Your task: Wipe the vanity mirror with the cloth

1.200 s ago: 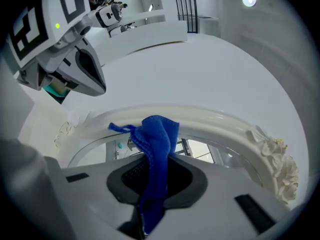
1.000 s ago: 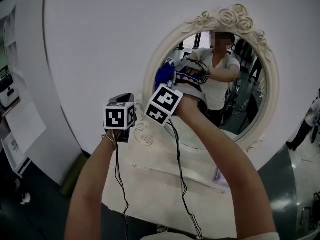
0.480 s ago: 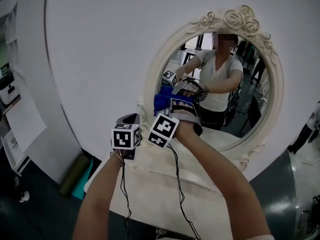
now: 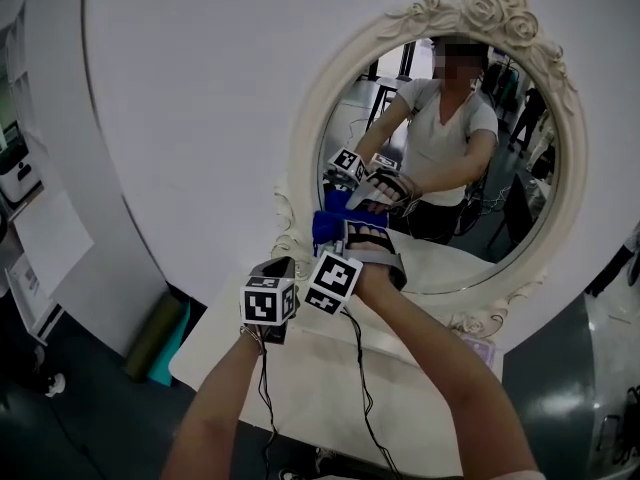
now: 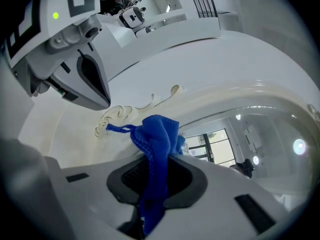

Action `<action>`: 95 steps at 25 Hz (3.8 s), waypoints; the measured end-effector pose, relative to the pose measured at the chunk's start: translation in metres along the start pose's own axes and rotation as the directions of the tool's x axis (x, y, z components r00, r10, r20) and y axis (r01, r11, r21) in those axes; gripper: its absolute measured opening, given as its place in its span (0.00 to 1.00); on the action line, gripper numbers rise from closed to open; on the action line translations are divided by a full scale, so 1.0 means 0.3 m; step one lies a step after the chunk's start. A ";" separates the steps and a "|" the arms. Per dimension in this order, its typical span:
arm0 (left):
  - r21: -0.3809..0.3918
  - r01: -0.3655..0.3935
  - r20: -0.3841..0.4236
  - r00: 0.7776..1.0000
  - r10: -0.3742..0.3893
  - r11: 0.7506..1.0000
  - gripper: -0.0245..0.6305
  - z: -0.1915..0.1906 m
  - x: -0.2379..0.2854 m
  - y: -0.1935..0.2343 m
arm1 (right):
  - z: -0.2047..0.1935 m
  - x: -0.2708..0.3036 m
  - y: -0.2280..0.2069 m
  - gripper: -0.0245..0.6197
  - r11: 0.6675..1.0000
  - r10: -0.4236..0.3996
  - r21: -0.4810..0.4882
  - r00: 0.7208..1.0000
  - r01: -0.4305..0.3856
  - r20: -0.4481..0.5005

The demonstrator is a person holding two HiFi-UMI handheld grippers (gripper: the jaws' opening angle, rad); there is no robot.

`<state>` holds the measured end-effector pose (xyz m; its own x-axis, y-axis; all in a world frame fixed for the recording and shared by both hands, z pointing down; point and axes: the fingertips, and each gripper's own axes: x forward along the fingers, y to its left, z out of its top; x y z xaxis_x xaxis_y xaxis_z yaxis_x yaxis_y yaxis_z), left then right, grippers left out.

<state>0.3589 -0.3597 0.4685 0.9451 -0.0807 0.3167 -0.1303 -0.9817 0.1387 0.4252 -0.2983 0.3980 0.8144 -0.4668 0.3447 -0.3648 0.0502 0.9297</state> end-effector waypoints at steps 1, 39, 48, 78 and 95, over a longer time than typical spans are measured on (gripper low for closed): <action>-0.010 0.004 -0.010 1.000 -0.004 1.000 0.04 -0.028 0.003 -0.004 | -0.008 0.005 0.021 0.14 1.000 0.012 0.007 1.000 -0.012 0.000; 0.158 0.030 0.326 0.942 -0.081 0.987 0.04 0.945 -0.204 -0.405 | -0.307 -0.508 -0.826 0.14 0.960 -0.279 -0.024 0.958 0.278 -0.062; 0.240 0.045 0.410 0.901 -0.144 0.970 0.04 1.233 -0.288 -0.587 | -0.303 -0.607 -1.104 0.14 0.923 -0.382 -0.085 0.920 0.375 -0.091; 0.189 0.115 0.299 0.939 -0.168 0.975 0.04 0.941 -0.117 -0.517 | -0.319 -0.465 -0.856 0.14 0.958 -0.283 -0.079 0.956 0.277 -0.082; 0.194 0.126 0.150 0.976 -0.157 0.973 0.04 0.470 0.010 -0.489 | -0.379 -0.325 -0.483 0.14 0.989 -0.145 -0.045 0.986 0.141 -0.084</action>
<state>0.4232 -0.2403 0.3169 0.9880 0.0491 0.1463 0.0507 -0.9987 -0.0067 0.4499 -0.1596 0.2444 0.8934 -0.3937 0.2162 -0.2255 0.0233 0.9740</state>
